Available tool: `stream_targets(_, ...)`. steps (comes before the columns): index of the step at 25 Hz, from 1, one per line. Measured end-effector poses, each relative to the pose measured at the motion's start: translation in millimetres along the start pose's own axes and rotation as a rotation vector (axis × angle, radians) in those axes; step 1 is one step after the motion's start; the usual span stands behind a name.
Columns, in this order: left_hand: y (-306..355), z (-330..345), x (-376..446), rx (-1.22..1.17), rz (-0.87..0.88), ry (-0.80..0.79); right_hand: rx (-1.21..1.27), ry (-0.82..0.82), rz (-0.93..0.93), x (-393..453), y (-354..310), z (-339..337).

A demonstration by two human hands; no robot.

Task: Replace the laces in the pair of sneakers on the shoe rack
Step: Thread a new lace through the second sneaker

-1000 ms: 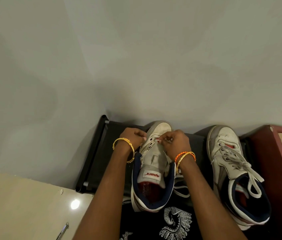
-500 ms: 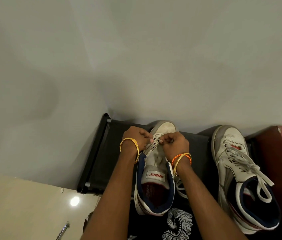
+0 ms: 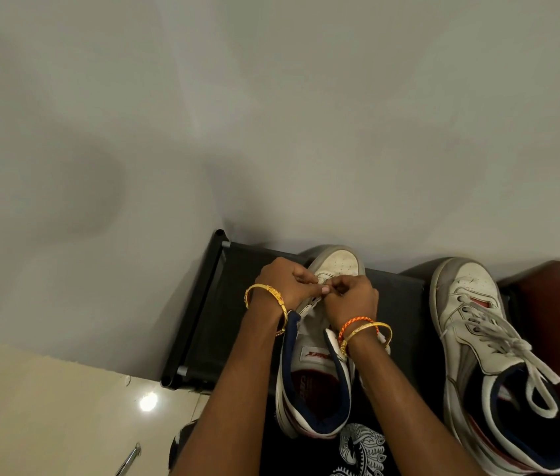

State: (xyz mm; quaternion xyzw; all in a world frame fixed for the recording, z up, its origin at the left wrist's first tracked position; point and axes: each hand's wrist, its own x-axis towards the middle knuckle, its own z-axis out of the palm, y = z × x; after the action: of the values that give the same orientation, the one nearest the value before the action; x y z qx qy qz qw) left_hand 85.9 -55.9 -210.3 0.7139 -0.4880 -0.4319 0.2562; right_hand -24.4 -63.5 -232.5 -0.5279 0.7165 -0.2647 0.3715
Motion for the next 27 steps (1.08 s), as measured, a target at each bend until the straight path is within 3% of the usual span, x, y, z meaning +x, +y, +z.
stream_targets(6, -4, 2, 5, -0.03, -0.05, 0.036, 0.17, -0.046, 0.12, 0, -1, -5)
stream_targets(12, -11, 3, 13, -0.113, -0.071, 0.053, 0.232, -0.014, 0.115, -9, -6, -9)
stream_targets(15, -14, 3, 14, -0.12, -0.062, 0.059, 0.078, -0.056, 0.065, -12, -12, -14)
stream_targets(20, -13, -7, 11, -0.524, -0.229, 0.159, -0.384, -0.211, 0.087, -16, -21, -41)
stream_targets(24, -2, -10, 8, -0.71, -0.256, 0.141, -0.345, -0.334, 0.216, -19, -22, -71)
stream_targets(27, 8, -5, 6, -0.76, -0.284, 0.123, -0.5, -0.316, 0.132, -42, -21, -67)
